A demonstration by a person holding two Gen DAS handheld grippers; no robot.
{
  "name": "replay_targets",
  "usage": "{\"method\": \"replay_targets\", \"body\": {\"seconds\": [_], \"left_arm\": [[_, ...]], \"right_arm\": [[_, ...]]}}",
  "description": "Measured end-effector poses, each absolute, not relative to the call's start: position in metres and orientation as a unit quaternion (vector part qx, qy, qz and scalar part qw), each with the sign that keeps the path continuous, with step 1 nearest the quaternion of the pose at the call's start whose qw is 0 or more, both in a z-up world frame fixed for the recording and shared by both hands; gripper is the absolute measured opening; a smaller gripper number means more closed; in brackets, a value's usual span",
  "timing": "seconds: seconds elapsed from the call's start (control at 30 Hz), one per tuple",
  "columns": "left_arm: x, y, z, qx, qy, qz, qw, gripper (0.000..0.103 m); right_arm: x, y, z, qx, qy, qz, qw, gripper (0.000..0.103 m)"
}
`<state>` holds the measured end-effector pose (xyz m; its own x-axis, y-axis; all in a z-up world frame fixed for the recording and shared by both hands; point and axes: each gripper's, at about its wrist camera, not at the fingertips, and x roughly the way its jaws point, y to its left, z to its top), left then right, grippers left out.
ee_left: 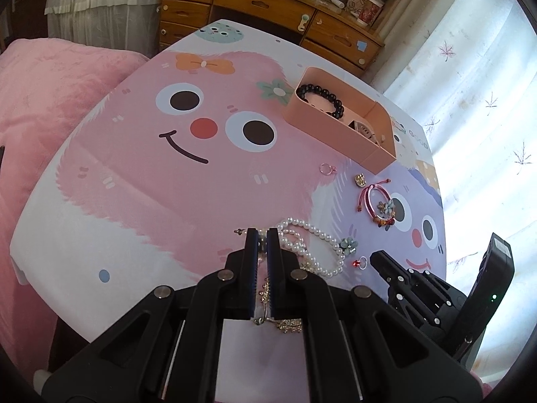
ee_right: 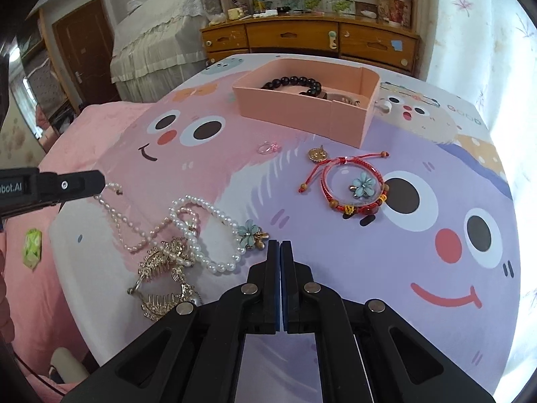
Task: Organize jewelry
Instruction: 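Lift the pearl necklace with the left tool and drop it into the pink tray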
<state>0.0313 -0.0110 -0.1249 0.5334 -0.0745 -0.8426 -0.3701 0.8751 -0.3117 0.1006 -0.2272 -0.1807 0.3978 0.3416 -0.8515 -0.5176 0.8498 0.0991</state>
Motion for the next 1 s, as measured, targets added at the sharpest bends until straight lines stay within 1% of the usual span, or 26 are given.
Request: {"method": "replay_targets", "body": {"seconds": [0.13,0.2,0.3,0.33,0.4,0.6,0.7,0.73,0.87,1.0], "left_arm": [[0.032,-0.006,-0.122,-0.230,0.479,0.074,0.844,0.003],[0.034,-0.004,-0.120,-0.231,0.479,0.065,0.844,0.003],[0.037,-0.002,-0.115,-0.235,0.477,0.048,0.846,0.003],[0.038,-0.002,-0.114,-0.233,0.477,0.043,0.846,0.003],[0.042,-0.003,-0.112,-0.228,0.478,0.035,0.848,0.003],[0.057,-0.003,-0.107,-0.211,0.484,0.011,0.849,0.003],[0.066,0.002,-0.102,-0.221,0.486,-0.006,0.846,0.003],[0.070,0.004,-0.100,-0.223,0.485,-0.013,0.846,0.003],[0.085,0.014,-0.090,-0.219,0.477,-0.039,0.850,0.003],[0.102,0.025,-0.083,-0.210,0.476,-0.070,0.851,0.003]], "right_arm": [[0.095,-0.221,-0.185,-0.105,0.501,0.240,0.825,0.002],[0.093,-0.220,-0.190,-0.102,0.508,0.232,0.823,0.005],[0.093,-0.219,-0.193,-0.092,0.513,0.222,0.824,0.012],[0.093,-0.219,-0.193,-0.090,0.512,0.217,0.826,0.017],[0.094,-0.218,-0.194,-0.085,0.514,0.216,0.826,0.022],[0.098,-0.209,-0.198,-0.108,0.514,0.197,0.828,0.022],[0.097,-0.206,-0.198,-0.112,0.519,0.191,0.826,0.014],[0.097,-0.205,-0.198,-0.114,0.521,0.188,0.825,0.009],[0.094,-0.200,-0.197,-0.124,0.525,0.178,0.823,0.007],[0.098,-0.196,-0.195,-0.108,0.539,0.155,0.821,0.006]]}}
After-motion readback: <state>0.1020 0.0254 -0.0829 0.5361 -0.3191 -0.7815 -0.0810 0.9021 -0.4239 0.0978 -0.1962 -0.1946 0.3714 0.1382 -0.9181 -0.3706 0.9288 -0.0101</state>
